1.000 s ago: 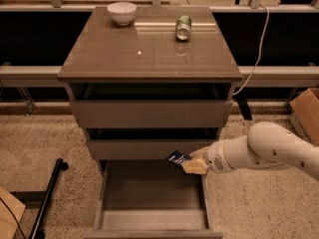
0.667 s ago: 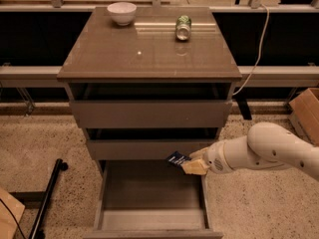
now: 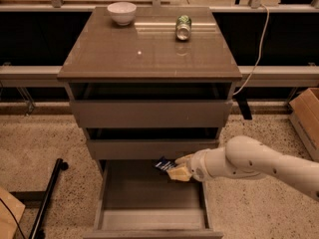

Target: Place rxbar blueberry into bottom drawer

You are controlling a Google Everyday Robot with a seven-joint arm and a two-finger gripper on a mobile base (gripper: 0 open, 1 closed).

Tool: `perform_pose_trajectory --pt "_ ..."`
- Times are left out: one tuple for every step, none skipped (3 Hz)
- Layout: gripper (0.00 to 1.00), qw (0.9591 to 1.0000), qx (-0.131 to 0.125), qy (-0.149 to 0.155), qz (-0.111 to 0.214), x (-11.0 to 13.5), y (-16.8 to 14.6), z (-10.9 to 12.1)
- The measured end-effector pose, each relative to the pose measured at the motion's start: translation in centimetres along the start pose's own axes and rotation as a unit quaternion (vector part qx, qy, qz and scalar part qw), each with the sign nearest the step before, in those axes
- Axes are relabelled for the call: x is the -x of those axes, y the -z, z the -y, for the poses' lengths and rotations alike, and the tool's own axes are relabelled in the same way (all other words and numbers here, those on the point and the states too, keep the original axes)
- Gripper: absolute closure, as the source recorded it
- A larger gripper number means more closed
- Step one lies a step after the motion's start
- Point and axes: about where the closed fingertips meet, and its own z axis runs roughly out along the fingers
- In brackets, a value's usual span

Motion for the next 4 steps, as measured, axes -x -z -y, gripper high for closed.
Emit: perform_pose_trajectory --pt "1.0 0.9991 0.02 -0.03 0.02 -2.8 -4.9 2.3" --pt "1.0 0.9956 0.04 -0.074 0.041 -5.9 -9.2 4.9" --pt "1.0 0.9897 0.059 -0.114 0.064 -8.9 -12.9 7.3" --pt "1.0 0.9884 0.063 -0.122 0.065 -9.5 -13.8 7.3"
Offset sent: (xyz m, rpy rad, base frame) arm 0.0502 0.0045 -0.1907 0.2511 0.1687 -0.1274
